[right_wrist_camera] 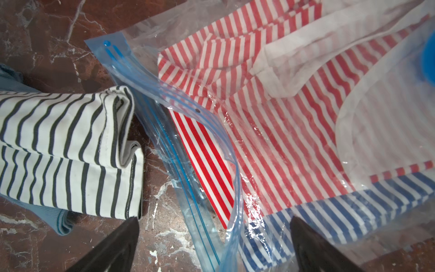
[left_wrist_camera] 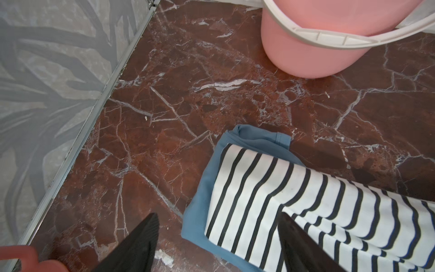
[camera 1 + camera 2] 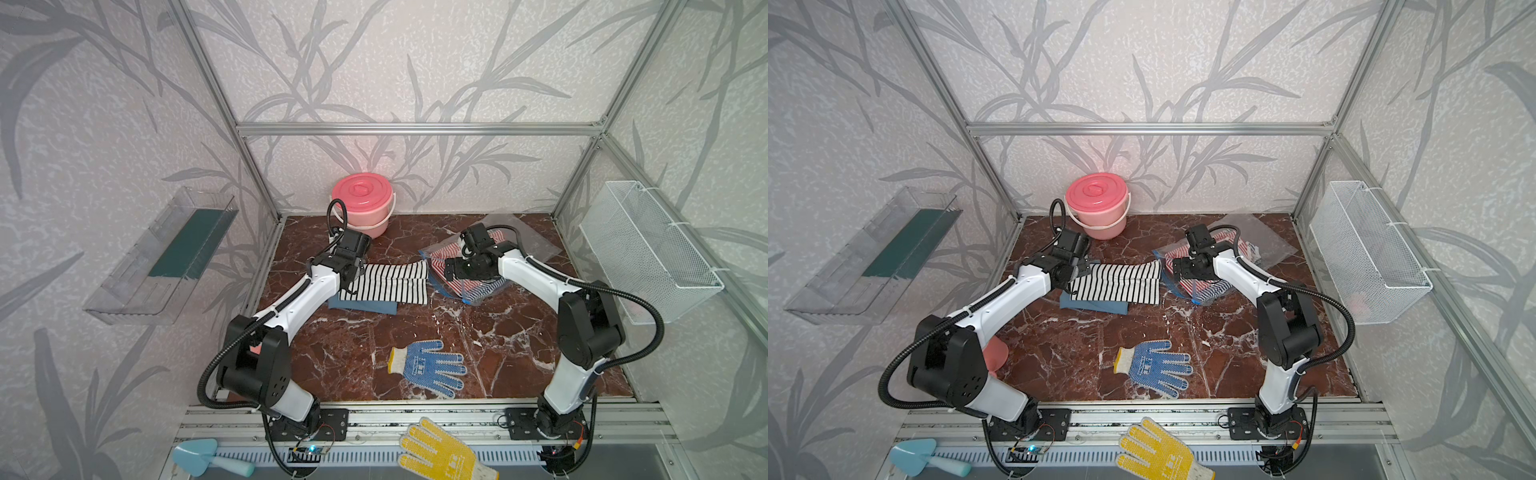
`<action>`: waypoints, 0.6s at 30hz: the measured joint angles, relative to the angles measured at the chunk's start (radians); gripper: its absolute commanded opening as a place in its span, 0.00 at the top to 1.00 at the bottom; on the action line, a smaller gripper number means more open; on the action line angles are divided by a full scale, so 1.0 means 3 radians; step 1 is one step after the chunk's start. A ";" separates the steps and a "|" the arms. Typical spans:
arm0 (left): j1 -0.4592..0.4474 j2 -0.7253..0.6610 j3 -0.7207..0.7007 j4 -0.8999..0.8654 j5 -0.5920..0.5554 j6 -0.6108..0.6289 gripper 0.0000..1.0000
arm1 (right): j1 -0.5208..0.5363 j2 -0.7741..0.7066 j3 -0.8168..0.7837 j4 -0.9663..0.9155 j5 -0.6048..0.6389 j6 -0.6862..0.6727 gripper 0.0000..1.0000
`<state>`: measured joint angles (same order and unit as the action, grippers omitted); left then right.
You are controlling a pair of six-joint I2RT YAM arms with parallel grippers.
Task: Take the tank top out of the vacuum bag
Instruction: Take out the tank top from the vacuum bag, then adjust the tank top.
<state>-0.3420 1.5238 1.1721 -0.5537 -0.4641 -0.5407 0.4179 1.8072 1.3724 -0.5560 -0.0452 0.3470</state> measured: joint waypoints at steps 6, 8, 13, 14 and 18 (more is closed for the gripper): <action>0.0126 -0.0403 -0.0511 0.0036 0.0289 -0.0272 0.25 | 0.0000 -0.0011 -0.0036 -0.0011 -0.0006 0.0001 0.08; 0.0237 -0.0481 -0.0753 0.0118 0.0484 -0.0366 0.27 | 0.0000 -0.0023 -0.0079 -0.0011 -0.0006 0.0008 0.09; 0.0451 -0.0474 -0.1133 0.0326 0.0924 -0.0525 0.31 | 0.0000 -0.0106 -0.0238 -0.0001 -0.0074 0.0014 0.11; 0.0476 -0.0467 -0.1165 0.0378 0.1001 -0.0546 0.32 | 0.0000 -0.0137 -0.0272 0.0014 -0.0099 0.0017 0.11; 0.0581 -0.0376 -0.1205 0.0613 0.1225 -0.0590 0.39 | 0.0000 -0.0291 -0.0399 0.0052 -0.0165 0.0052 0.13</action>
<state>-0.1677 1.4109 0.8104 -0.3698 -0.0967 -0.7177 0.4179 1.7199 1.2526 -0.5404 -0.0948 0.3626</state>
